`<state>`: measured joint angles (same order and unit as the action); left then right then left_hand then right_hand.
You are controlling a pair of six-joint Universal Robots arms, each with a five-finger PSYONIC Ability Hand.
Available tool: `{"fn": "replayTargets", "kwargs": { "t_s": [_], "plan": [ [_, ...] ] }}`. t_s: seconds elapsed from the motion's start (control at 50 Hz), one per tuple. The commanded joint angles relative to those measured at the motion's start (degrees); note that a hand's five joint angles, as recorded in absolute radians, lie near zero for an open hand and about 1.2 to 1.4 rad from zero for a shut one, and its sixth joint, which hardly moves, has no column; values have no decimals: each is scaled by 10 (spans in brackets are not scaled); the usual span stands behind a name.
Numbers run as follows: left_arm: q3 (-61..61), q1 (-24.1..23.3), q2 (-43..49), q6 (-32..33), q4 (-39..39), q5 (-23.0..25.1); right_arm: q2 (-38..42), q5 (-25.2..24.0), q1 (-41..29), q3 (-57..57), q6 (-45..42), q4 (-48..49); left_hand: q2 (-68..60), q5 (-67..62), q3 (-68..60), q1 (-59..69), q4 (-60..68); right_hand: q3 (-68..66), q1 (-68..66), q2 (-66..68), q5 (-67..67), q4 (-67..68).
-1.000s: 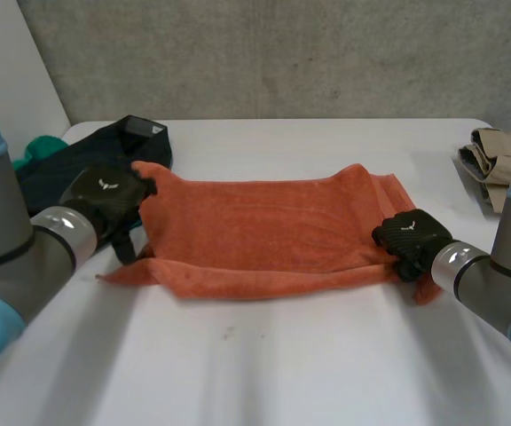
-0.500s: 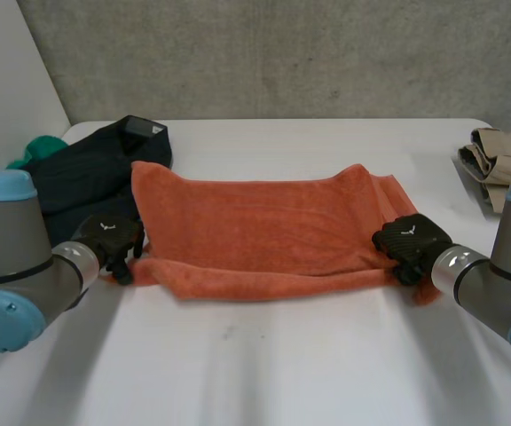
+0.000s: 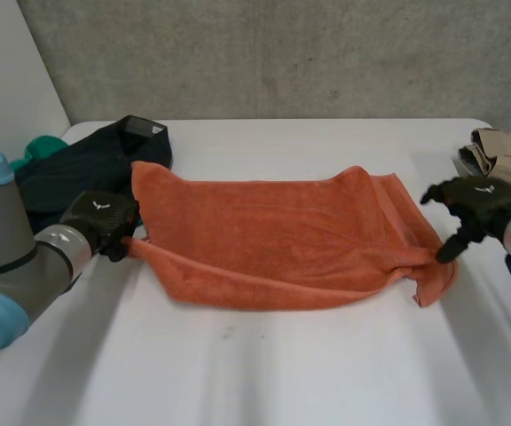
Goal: Fold the laundry.
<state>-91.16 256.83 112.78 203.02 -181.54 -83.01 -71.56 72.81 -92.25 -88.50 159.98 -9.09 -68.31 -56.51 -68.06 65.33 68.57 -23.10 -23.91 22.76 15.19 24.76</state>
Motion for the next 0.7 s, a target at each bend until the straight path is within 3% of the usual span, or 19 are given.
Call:
{"fn": "replayTargets", "kwargs": {
  "t_s": [0.02, 0.14, 0.22, 0.28, 0.4, 0.6, 0.7],
  "plan": [
    [-3, -5, -17, -3, 0, 0, -6, -5, 42, -61, -1, -35, -117, -135, -119, 147, 114, -174, -166, 177, 153, 157],
    [-3, -6, -20, -3, 0, 0, -6, -9, 52, -122, -1, 0, -117, -135, -119, 147, 114, -366, -358, 369, 345, 349],
    [-3, -6, -20, -3, 0, 0, -8, -11, 52, -146, -2, 38, -117, -135, -119, 147, 114, -331, -323, 334, 310, 314],
    [-2, -6, -20, -3, 0, 1, -5, -10, 52, -150, -7, 67, -117, -135, -119, 147, 114, -180, -172, 183, 159, 163],
    [0, -5, -20, -3, -10, 0, 5, -10, 45, -147, -11, 107, -117, -135, -119, 147, 114, -77, -69, 80, 56, 60],
    [5, -4, -20, -3, -13, 0, 47, 0, 23, -116, -47, 130, -117, -135, -119, 147, 114, -132, -124, 136, 111, 116],
    [9, -3, -20, -3, -19, 0, 74, 0, 17, -103, -56, 138, -117, -135, -119, 147, 114, -278, -270, 282, 257, 262]
  ]
}}
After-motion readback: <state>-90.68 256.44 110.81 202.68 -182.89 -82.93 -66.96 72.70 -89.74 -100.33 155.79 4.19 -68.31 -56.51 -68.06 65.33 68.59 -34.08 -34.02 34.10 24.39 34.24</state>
